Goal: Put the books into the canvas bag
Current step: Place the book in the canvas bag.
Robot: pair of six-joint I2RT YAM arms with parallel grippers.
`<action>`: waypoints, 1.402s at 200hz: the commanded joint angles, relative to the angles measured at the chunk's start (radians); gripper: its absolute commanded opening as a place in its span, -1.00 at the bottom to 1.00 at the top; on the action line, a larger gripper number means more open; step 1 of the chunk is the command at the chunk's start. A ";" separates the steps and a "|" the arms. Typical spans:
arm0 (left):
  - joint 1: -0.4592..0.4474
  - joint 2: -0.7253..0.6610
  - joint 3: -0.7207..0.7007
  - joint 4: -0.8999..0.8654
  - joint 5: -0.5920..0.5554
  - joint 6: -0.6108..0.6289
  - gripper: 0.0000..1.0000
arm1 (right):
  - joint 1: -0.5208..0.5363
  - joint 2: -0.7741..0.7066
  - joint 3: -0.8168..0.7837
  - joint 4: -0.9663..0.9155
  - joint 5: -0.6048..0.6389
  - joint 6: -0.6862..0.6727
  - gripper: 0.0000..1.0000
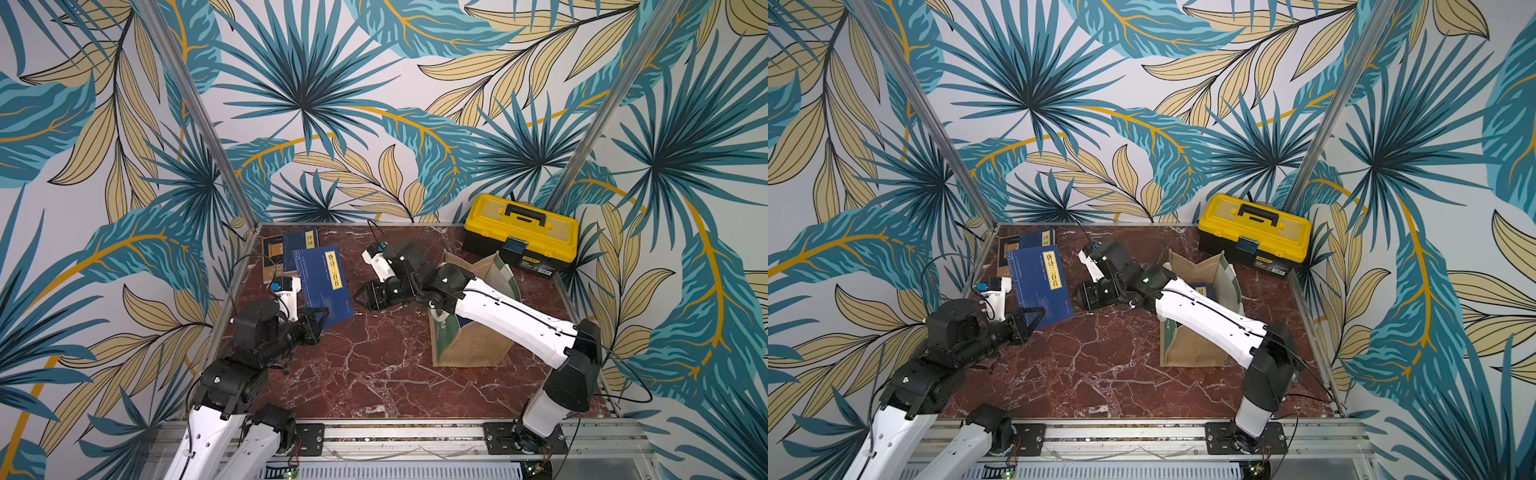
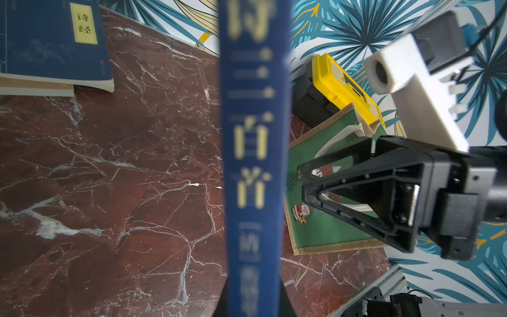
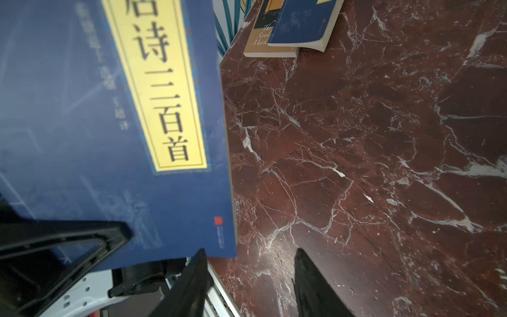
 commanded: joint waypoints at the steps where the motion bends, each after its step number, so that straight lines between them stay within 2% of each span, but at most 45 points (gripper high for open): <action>1: 0.006 -0.022 0.078 0.019 0.069 0.018 -1.00 | -0.004 -0.055 0.020 0.069 0.029 0.010 0.10; 19: 0.006 -0.014 0.085 0.071 0.157 0.005 -1.00 | -0.007 -0.104 0.002 0.080 0.044 0.005 0.18; 69: 0.011 0.021 0.020 0.480 0.442 -0.159 -1.00 | -0.067 -0.205 -0.020 0.091 -0.035 0.052 0.37; 79: 0.011 0.040 0.020 0.527 0.466 -0.192 -1.00 | -0.072 -0.218 -0.023 0.095 -0.071 0.069 0.38; 88: 0.013 0.054 0.019 0.570 0.487 -0.218 -1.00 | -0.117 -0.227 -0.026 0.099 -0.108 0.085 0.39; 118: 0.011 0.089 0.001 0.698 0.547 -0.287 -1.00 | -0.173 -0.246 -0.064 0.190 -0.297 0.175 0.40; 136: 0.011 0.096 0.001 0.709 0.553 -0.295 -1.00 | -0.190 -0.251 -0.091 0.268 -0.398 0.240 0.40; 172: 0.011 0.104 -0.005 0.719 0.550 -0.297 -1.00 | -0.193 -0.252 -0.106 0.348 -0.520 0.291 0.38; 186: 0.011 0.108 -0.006 0.718 0.545 -0.298 -1.00 | -0.193 -0.253 -0.108 0.378 -0.562 0.306 0.25; 200: 0.012 0.108 -0.010 0.719 0.536 -0.298 -1.00 | -0.197 -0.264 -0.121 0.396 -0.575 0.321 0.03; 211: 0.011 0.109 -0.017 0.719 0.527 -0.307 -1.00 | -0.207 -0.284 -0.147 0.423 -0.564 0.338 -0.26; 221: 0.011 0.113 -0.028 0.718 0.513 -0.335 -1.00 | -0.218 -0.308 -0.180 0.447 -0.540 0.351 -0.63; 228: 0.012 0.118 -0.034 0.718 0.514 -0.348 -0.94 | -0.223 -0.325 -0.200 0.464 -0.524 0.356 -0.86; 234: 0.011 0.124 -0.036 0.718 0.522 -0.356 -0.90 | -0.227 -0.340 -0.218 0.474 -0.513 0.357 -0.99; 269: 0.005 0.164 -0.032 0.718 0.574 -0.388 -0.66 | -0.239 -0.384 -0.227 0.413 -0.495 0.316 -1.00; 280: -0.002 0.176 -0.030 0.718 0.575 -0.389 -0.50 | -0.243 -0.394 -0.226 0.385 -0.490 0.297 -1.00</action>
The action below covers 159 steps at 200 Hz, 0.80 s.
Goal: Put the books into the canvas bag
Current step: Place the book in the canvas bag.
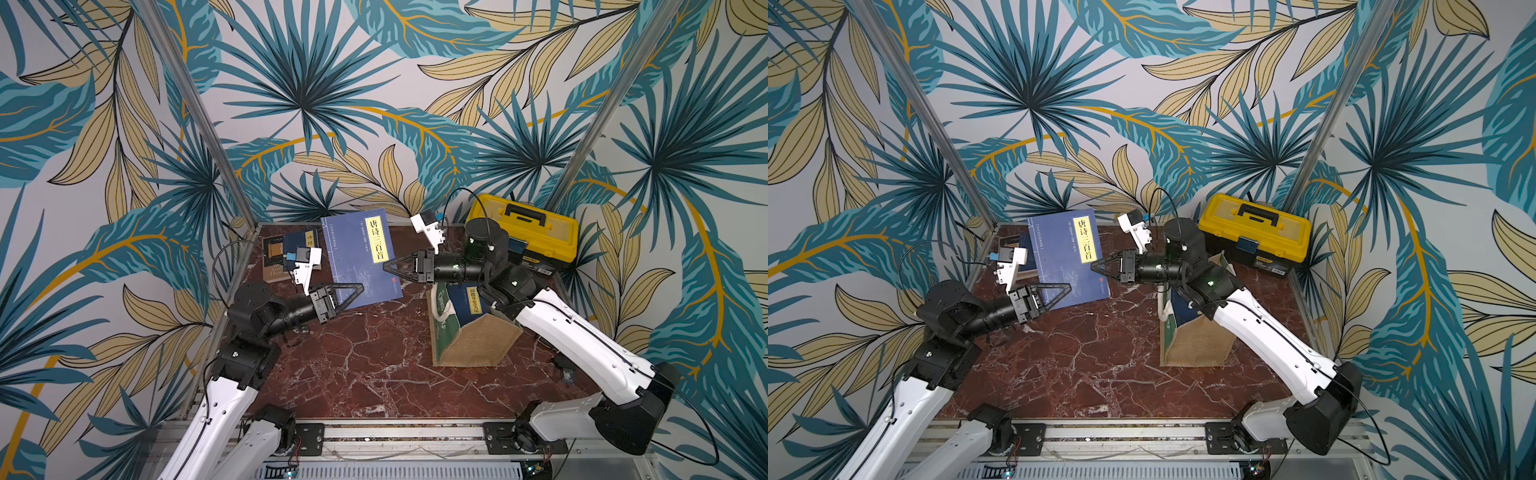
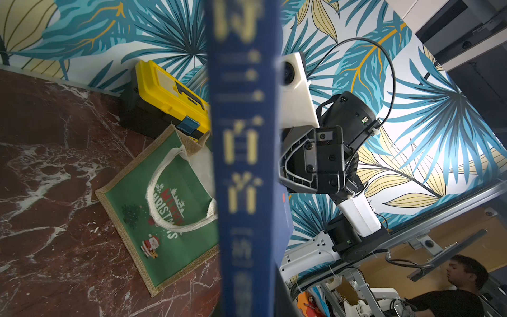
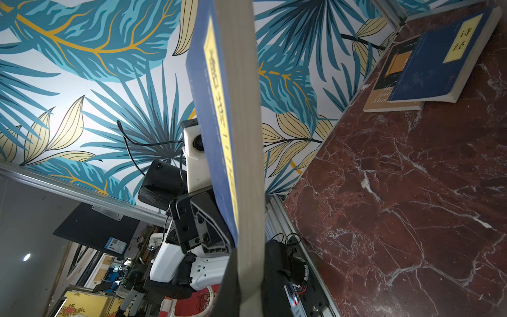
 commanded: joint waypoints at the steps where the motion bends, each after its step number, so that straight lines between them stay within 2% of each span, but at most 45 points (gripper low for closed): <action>1: -0.003 0.012 -0.004 0.034 0.013 -0.016 -0.47 | -0.018 -0.055 -0.003 -0.017 0.017 -0.042 -1.00; 15: -0.007 0.021 -0.006 0.033 0.006 -0.023 -0.10 | -0.028 -0.075 -0.002 -0.059 0.043 -0.064 -1.00; 29: -0.008 0.027 -0.014 0.033 -0.017 -0.026 0.09 | -0.045 -0.102 0.011 -0.176 0.097 -0.114 -1.00; 42: -0.012 0.032 -0.030 0.032 -0.054 -0.035 0.11 | -0.065 -0.131 0.043 -0.311 0.179 -0.188 -1.00; 73: -0.059 0.091 -0.031 0.031 -0.117 -0.039 0.11 | -0.086 -0.178 0.183 -0.674 0.464 -0.378 -1.00; 113: -0.266 0.274 0.070 0.016 -0.284 0.032 0.22 | -0.095 -0.228 0.275 -0.956 0.795 -0.465 -1.00; 159: -0.482 0.562 0.280 -0.025 -0.429 0.101 0.33 | -0.119 -0.238 0.316 -1.145 0.994 -0.464 -1.00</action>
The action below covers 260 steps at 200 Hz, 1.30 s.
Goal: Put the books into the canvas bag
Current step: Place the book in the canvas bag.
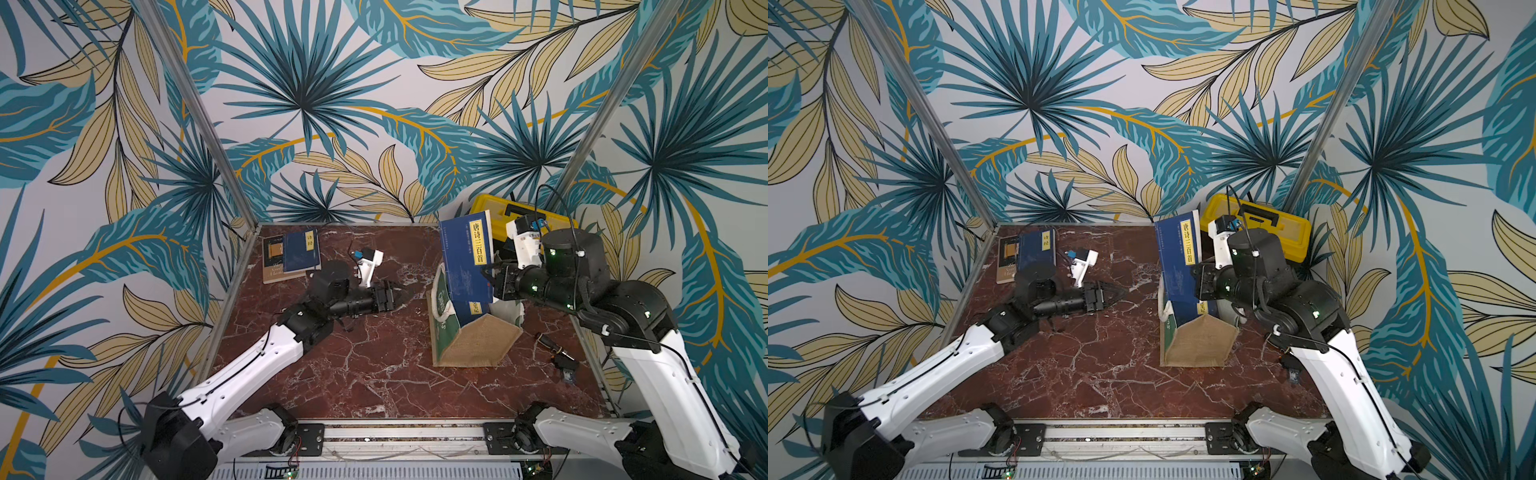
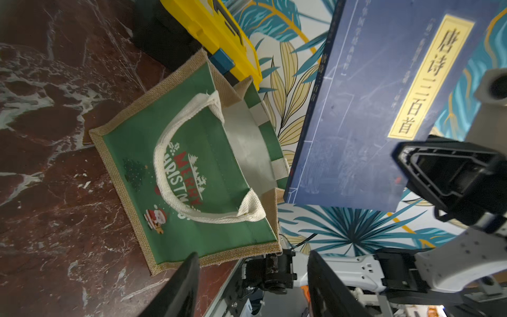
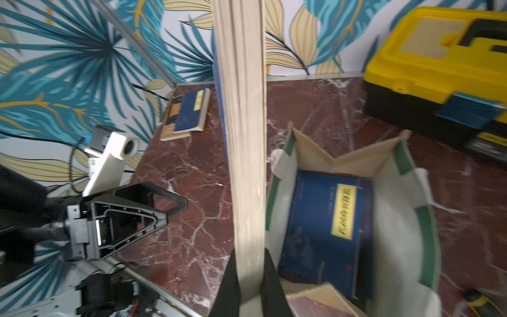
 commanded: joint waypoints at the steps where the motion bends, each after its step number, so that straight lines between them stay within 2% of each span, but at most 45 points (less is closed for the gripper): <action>1: -0.079 0.095 0.131 -0.014 -0.108 0.066 0.33 | -0.012 -0.002 0.006 -0.144 0.172 -0.035 -1.00; 29: -0.140 0.247 0.264 -0.074 -0.145 0.086 0.38 | -0.043 0.021 -0.011 -0.203 0.163 -0.033 -1.00; 62: -0.151 0.384 0.395 -0.290 -0.244 0.087 0.39 | -0.053 0.056 -0.054 -0.246 0.079 -0.028 -1.00; 93: -0.152 0.483 0.473 -0.383 -0.235 0.094 0.38 | -0.062 0.060 -0.079 -0.283 0.003 -0.031 -1.00; 103: -0.153 0.495 0.476 -0.389 -0.243 0.091 0.29 | -0.065 0.063 -0.079 -0.302 -0.017 -0.034 -1.00; 135: -0.152 0.493 0.485 -0.400 -0.270 0.099 -0.29 | -0.077 0.072 -0.102 -0.326 -0.083 -0.038 -1.00; 181: -0.148 0.448 0.507 -0.450 -0.326 0.139 -1.00 | -0.113 0.121 -0.160 -0.249 -0.107 -0.020 -1.00; 260: -0.087 0.315 0.468 -0.487 -0.379 0.148 -1.00 | -0.127 0.318 -0.114 -0.062 -0.271 -0.020 -1.00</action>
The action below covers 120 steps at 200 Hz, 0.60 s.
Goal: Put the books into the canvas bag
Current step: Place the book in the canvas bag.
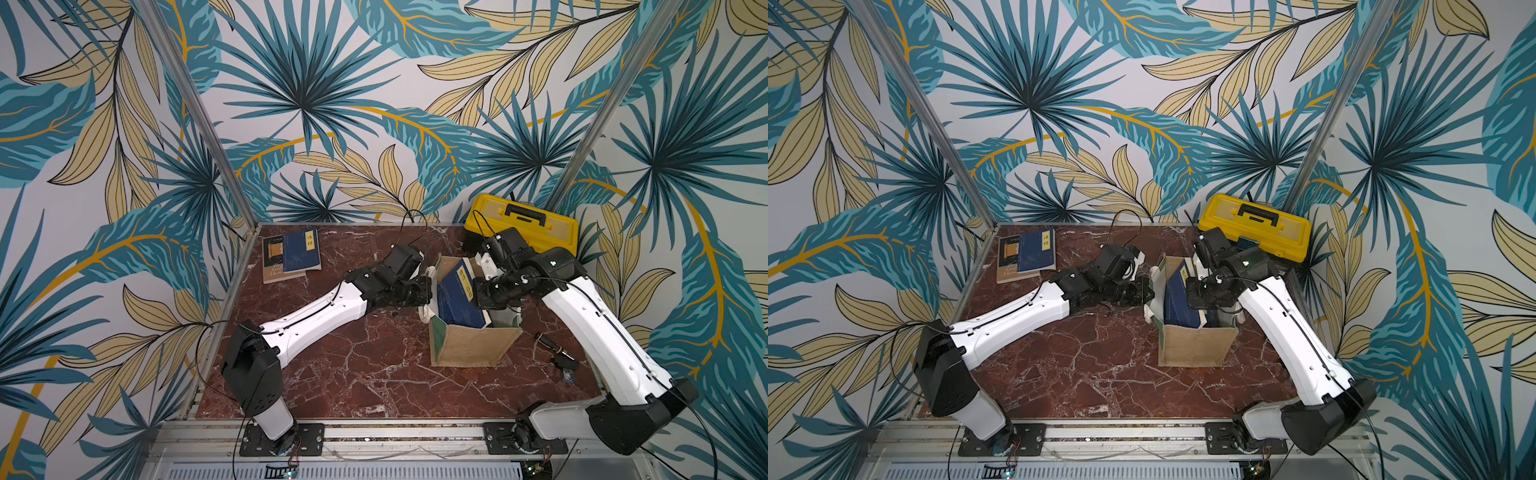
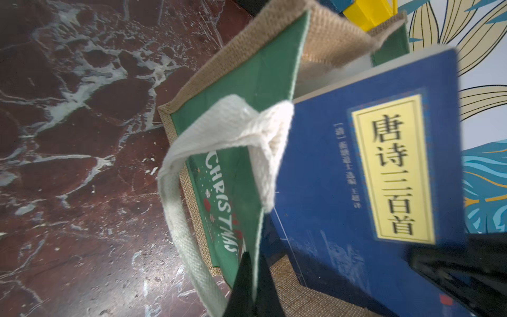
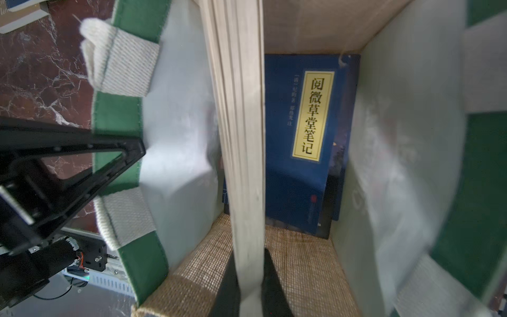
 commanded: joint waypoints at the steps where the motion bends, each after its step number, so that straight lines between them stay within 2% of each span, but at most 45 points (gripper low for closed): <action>1: 0.028 -0.103 0.005 0.019 -0.058 0.026 -1.00 | 0.000 0.039 0.021 0.092 -0.099 0.003 -1.00; 17: 0.032 -0.111 -0.013 0.020 -0.067 0.025 -1.00 | 0.000 0.069 0.007 0.148 -0.131 0.029 -1.00; 42: 0.035 -0.115 -0.055 0.034 -0.050 -0.003 -1.00 | -0.002 0.091 -0.030 0.171 -0.110 0.086 -1.00; 92: 0.035 -0.109 -0.091 0.069 -0.017 -0.027 -1.00 | -0.014 -0.037 -0.334 0.431 -0.086 0.188 -1.00; 120: 0.035 -0.107 -0.089 0.069 -0.005 -0.019 -1.00 | -0.033 -0.051 -0.374 0.436 -0.054 0.202 -1.00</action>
